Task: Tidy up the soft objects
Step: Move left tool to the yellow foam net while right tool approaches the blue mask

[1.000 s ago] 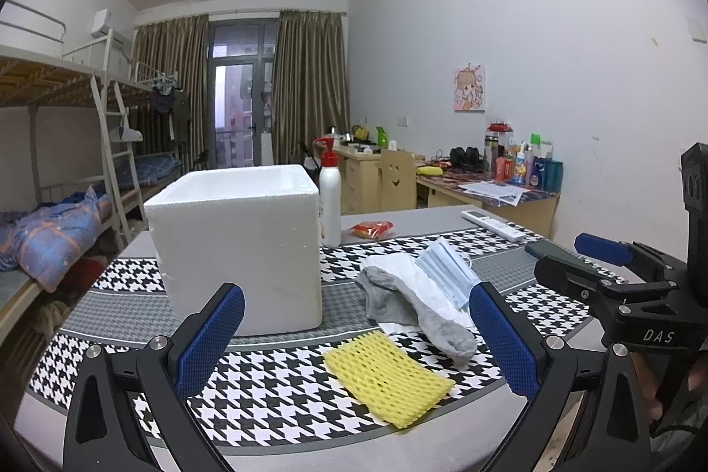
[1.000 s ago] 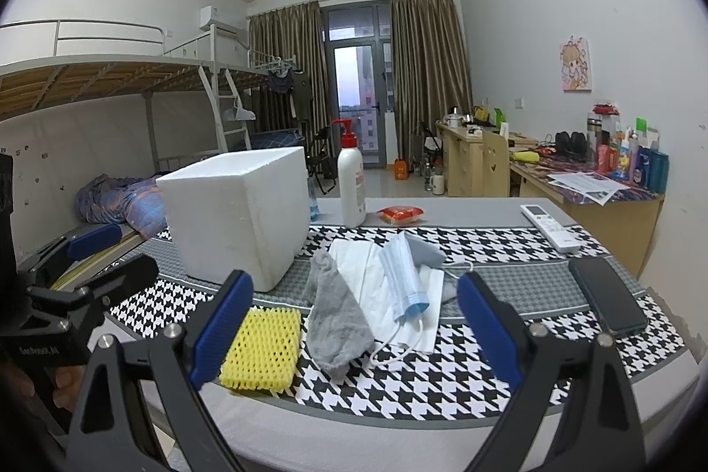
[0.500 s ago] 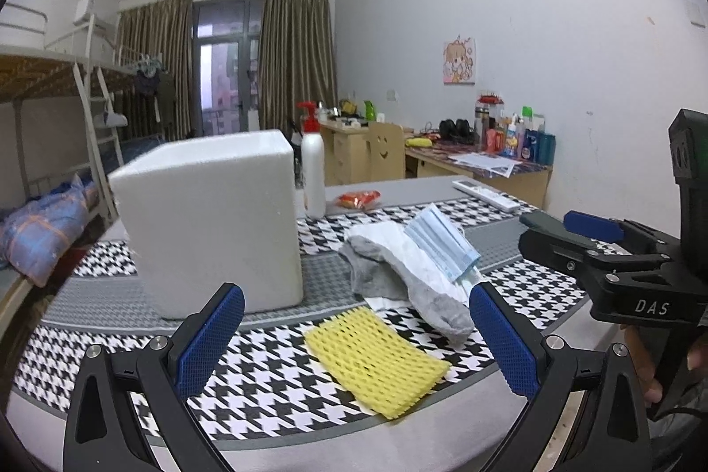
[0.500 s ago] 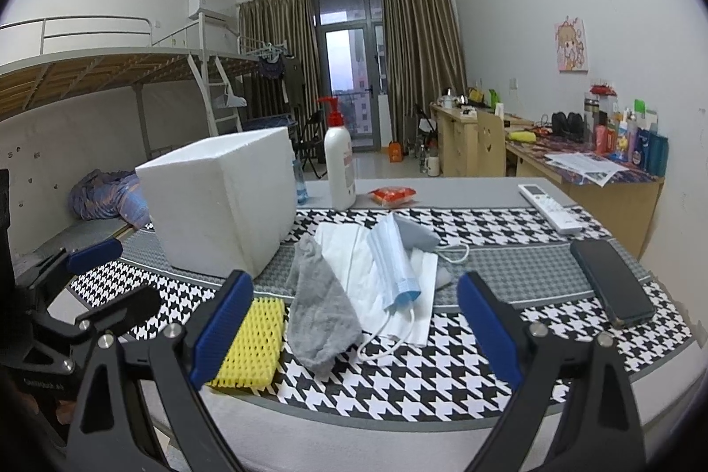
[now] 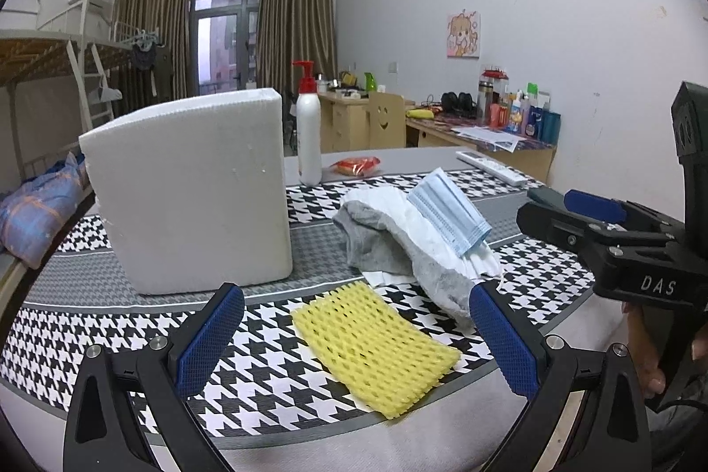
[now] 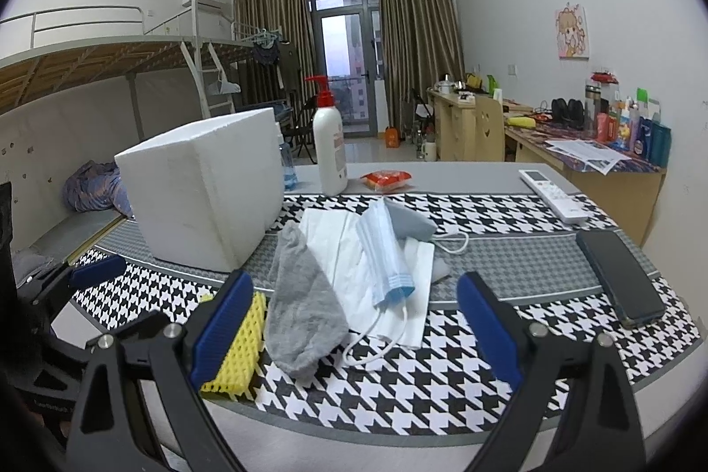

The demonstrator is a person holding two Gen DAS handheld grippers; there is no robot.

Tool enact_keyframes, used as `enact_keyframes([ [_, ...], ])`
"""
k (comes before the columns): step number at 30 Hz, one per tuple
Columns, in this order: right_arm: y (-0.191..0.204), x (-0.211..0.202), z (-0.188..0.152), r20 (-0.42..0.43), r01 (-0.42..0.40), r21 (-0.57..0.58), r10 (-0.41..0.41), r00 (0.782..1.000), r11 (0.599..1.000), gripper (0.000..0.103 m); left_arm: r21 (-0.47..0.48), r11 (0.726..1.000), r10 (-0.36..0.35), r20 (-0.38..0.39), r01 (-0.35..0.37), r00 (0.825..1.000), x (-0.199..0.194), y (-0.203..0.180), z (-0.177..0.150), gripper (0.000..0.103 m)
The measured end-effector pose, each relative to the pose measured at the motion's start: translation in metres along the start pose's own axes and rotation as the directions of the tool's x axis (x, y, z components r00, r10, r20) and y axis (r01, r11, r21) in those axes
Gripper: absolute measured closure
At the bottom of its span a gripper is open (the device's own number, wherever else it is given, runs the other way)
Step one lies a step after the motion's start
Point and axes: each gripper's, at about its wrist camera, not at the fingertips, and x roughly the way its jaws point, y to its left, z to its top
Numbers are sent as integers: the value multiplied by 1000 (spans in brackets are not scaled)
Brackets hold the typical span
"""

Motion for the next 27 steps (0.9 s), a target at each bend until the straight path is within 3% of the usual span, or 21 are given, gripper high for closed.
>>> enact_keyframes([
  [27,-2,43,5,-96,-17,-29,14,995,999,10,-16,1000,9,-154,-11,988,50,-6,-11,1],
])
